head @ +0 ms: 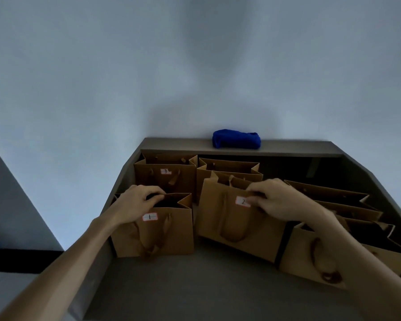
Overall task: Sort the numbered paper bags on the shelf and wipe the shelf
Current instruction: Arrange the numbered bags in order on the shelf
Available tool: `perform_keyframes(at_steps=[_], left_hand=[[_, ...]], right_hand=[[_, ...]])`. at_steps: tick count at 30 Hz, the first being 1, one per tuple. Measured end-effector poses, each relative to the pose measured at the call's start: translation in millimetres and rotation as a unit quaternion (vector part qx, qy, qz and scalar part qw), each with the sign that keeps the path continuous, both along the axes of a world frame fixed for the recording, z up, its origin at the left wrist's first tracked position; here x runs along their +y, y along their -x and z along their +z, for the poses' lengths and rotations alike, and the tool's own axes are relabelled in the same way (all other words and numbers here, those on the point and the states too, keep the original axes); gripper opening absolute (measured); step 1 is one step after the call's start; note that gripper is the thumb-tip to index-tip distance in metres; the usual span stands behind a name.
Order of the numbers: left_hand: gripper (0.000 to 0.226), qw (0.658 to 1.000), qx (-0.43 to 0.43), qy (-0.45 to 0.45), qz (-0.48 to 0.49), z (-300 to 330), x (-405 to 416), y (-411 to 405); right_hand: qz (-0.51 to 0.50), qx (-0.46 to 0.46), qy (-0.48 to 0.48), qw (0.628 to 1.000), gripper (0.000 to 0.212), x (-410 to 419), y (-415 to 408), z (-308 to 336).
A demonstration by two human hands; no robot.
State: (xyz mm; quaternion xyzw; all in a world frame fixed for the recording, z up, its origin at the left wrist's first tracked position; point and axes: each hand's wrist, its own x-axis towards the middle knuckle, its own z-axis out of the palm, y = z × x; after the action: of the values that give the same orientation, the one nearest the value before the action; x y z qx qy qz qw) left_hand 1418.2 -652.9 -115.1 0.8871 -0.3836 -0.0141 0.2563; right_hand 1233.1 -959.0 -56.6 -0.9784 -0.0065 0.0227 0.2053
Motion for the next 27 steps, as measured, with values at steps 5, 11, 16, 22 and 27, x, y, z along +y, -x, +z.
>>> perform_keyframes(at_steps=[5, 11, 16, 22, 27], left_hand=[[0.022, 1.000, -0.005, 0.000, 0.009, -1.2, -1.2, -0.9], [0.022, 1.000, -0.005, -0.006, -0.003, 0.6, -0.3, 4.5], [0.022, 1.000, -0.006, 0.004, -0.007, 1.6, 5.8, 9.0], [0.022, 1.000, -0.013, 0.011, 0.000, -3.6, 9.1, 17.2], [0.022, 1.000, -0.011, 0.023, 0.014, -1.6, 7.7, 18.9]], right_hand=[[-0.004, 0.003, -0.022, 1.000, 0.017, -19.1, -13.9, 13.3], [-0.011, -0.053, 0.009, 0.998, 0.017, -13.9, -25.6, 24.6], [0.001, -0.135, 0.142, 0.981, 0.020, 11.2, -47.0, 45.4], [0.009, -0.180, 0.167, 0.969, 0.021, 39.1, -74.9, 81.1], [0.052, -0.184, 0.107, 0.976, 0.023, 86.8, -112.8, 66.7]])
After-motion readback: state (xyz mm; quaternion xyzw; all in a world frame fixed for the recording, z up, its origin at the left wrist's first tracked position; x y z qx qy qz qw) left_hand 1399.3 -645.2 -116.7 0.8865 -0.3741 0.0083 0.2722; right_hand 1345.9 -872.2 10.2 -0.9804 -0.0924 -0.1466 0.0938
